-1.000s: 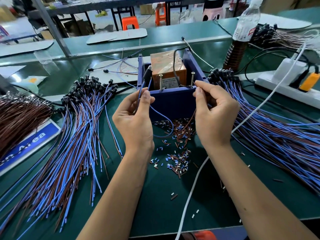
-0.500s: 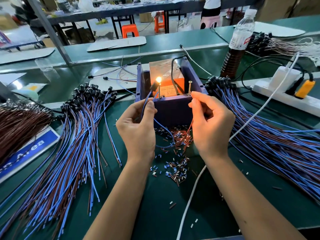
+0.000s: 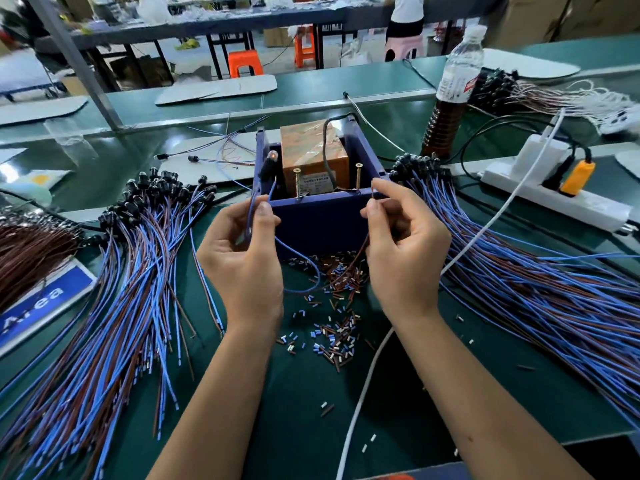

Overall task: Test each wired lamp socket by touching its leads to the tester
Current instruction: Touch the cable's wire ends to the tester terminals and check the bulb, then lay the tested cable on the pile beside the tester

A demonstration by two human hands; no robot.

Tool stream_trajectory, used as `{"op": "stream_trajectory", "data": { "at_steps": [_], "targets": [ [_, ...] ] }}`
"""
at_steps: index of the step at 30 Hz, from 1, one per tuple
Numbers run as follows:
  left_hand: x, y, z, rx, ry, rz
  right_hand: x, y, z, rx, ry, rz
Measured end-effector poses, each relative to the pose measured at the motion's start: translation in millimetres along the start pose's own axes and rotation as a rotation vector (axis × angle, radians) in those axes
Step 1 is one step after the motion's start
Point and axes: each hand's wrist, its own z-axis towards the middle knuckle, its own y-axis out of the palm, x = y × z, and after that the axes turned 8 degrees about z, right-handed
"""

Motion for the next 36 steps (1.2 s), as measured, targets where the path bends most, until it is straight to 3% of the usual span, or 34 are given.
{"op": "stream_trajectory", "data": {
  "at_steps": [5,11,14,16,18,21,23,26,29,33,36],
  "targets": [
    [17,6,-4,-0.096,0.006,0.008,-8,-14,-6,0.062,0.022,0.083],
    [48,75,-39,-0.456,-0.059,0.027,-17,-53,-16,0.192,0.115,0.194],
    [56,119,-67,-0.526,-0.080,0.116,-22,-94,-11,0.275,0.087,0.144],
    [58,150,-87,-0.577,-0.221,0.134,-24,-124,-4,0.328,0.062,0.006],
    [57,183,-108,-0.643,-0.520,0.054,-27,-152,5,0.320,-0.007,-0.226],
    [53,228,-133,-0.735,-1.029,-0.144,-33,-185,21,0.073,-0.014,-0.741],
    [44,244,-145,-0.774,-1.179,-0.218,-38,-201,29,-0.065,0.076,-1.039],
    [38,253,-149,-0.732,-1.292,-0.258,-42,-215,36,-0.142,0.177,-1.065],
    [33,260,-136,-0.647,-1.299,-0.312,-42,-219,41,-0.235,0.277,-0.959],
    [36,259,-110,-0.637,-1.241,-0.468,-38,-222,47,-0.239,0.160,-0.855],
    [44,248,-90,-0.673,-1.079,-0.376,-38,-224,55,-0.199,0.059,-0.756]
  ]
}}
